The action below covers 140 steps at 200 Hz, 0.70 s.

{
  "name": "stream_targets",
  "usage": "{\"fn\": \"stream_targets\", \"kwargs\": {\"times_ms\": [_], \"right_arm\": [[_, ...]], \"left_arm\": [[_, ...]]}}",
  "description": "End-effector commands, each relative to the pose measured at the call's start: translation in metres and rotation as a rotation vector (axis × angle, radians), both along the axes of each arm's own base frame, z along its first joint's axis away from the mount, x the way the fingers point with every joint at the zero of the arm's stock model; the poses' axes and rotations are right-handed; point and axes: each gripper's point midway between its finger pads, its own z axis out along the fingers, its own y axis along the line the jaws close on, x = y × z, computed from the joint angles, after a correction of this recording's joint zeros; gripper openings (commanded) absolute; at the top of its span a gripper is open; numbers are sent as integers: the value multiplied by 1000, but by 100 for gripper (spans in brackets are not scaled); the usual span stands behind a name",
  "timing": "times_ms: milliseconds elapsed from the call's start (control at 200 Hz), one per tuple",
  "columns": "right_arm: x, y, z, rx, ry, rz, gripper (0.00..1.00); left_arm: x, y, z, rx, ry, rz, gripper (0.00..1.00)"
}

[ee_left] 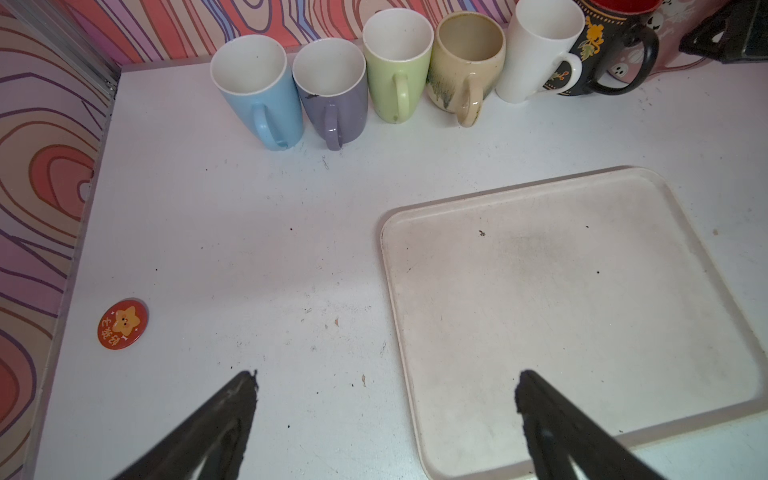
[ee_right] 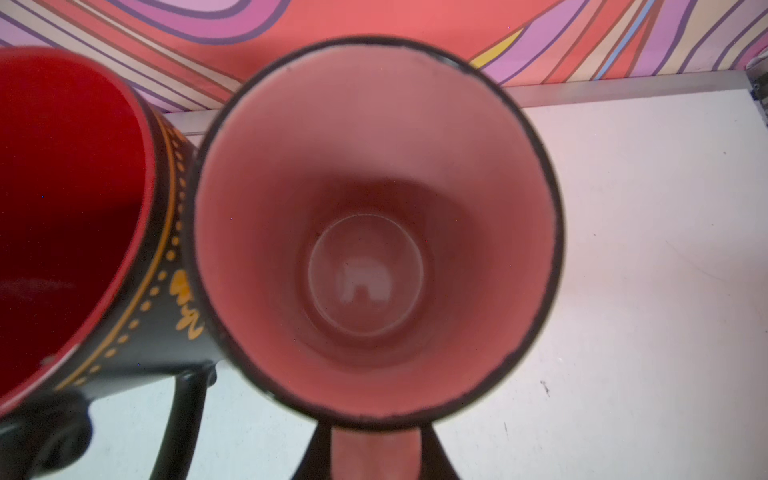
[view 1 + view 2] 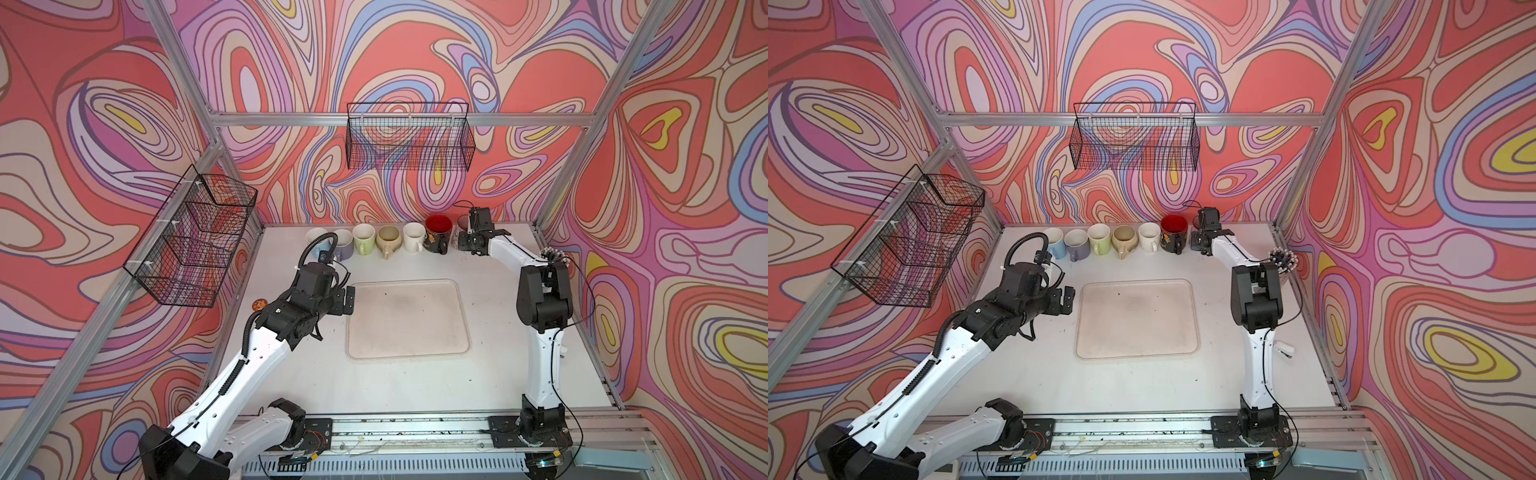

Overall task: Turn the mug right side up
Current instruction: 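Lower the pink mug upright next to the black mug and open right gripper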

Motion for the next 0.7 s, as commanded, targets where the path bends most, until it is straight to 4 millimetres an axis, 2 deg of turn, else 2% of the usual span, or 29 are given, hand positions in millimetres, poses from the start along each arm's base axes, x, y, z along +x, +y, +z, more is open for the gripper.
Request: {"fn": "stream_targets", "kwargs": {"times_ms": [0,436,696], "right_arm": [[0,7,33,46,-67,16,0],[-6,15,28,75,-45,45,0],[-7,16,16,70,-19,51,0]], "left_arm": [[-3,4,0,17,16,0,100],[-4,4,2,11,7,-2,100],[-4,4,2,10,7,-3,100]]}}
